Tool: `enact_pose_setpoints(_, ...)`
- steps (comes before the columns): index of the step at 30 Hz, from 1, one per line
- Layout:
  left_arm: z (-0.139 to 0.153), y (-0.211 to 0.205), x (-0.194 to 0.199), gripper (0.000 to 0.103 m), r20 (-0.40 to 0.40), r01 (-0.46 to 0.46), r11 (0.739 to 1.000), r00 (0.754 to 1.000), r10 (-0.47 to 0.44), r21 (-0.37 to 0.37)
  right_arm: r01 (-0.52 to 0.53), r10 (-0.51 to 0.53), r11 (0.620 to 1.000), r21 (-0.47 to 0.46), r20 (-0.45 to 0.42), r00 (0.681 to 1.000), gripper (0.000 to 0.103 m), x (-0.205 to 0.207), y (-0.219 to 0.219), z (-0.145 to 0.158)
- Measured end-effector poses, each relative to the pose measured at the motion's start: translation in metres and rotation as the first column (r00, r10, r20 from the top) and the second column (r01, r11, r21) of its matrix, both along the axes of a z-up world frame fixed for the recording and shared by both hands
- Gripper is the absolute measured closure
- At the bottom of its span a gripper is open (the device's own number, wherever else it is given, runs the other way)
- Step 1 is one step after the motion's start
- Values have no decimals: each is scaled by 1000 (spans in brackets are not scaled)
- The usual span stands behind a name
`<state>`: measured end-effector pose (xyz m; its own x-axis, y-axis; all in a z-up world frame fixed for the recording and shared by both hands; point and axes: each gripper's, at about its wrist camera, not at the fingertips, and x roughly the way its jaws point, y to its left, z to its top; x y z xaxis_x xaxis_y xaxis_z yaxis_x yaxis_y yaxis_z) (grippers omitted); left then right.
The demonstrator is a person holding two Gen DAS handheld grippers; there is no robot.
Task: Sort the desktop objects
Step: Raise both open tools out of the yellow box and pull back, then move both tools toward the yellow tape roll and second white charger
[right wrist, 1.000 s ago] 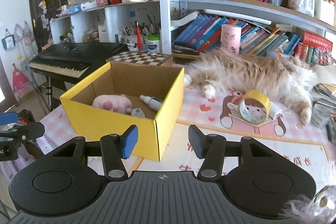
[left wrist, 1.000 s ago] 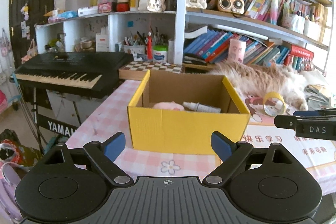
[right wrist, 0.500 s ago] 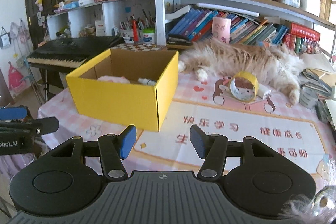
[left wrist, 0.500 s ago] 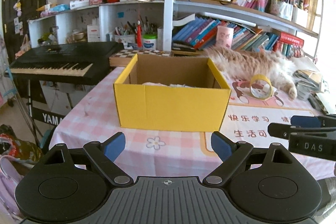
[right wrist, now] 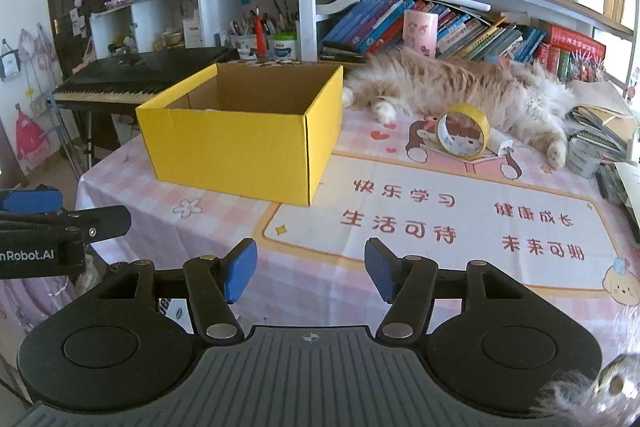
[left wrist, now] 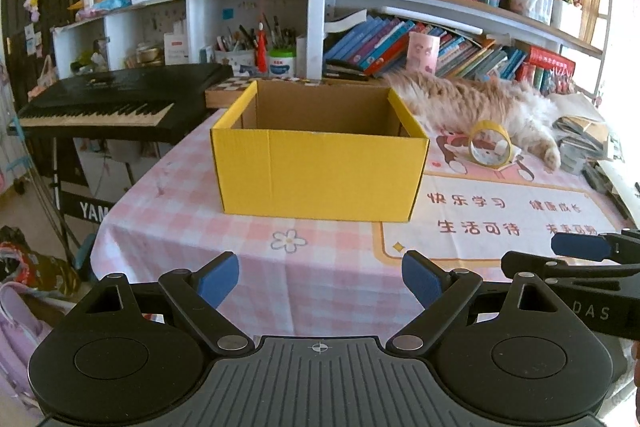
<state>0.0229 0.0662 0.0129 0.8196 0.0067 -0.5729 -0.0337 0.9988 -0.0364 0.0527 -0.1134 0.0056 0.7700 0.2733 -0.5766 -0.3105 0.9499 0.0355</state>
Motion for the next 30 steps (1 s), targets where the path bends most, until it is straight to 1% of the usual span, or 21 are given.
enact_pose_setpoints(15,-6,-4,-4,12,-17,32,999,999,-32,3,12,-12,999,-32,-2,1000,39,-8,3,-6)
enact_pose_setpoints(23,-8,-3,-5,12,-23,52,999,998,-52,-4,10,-11,999,-46,-3,1000,38,-9,7,-5)
enact_pose_setpoints(30,-14,-6,-4,12,-34,89,996,995,-89,-4,51,-51,997,-53,-9,999,37,-15,7,-9)
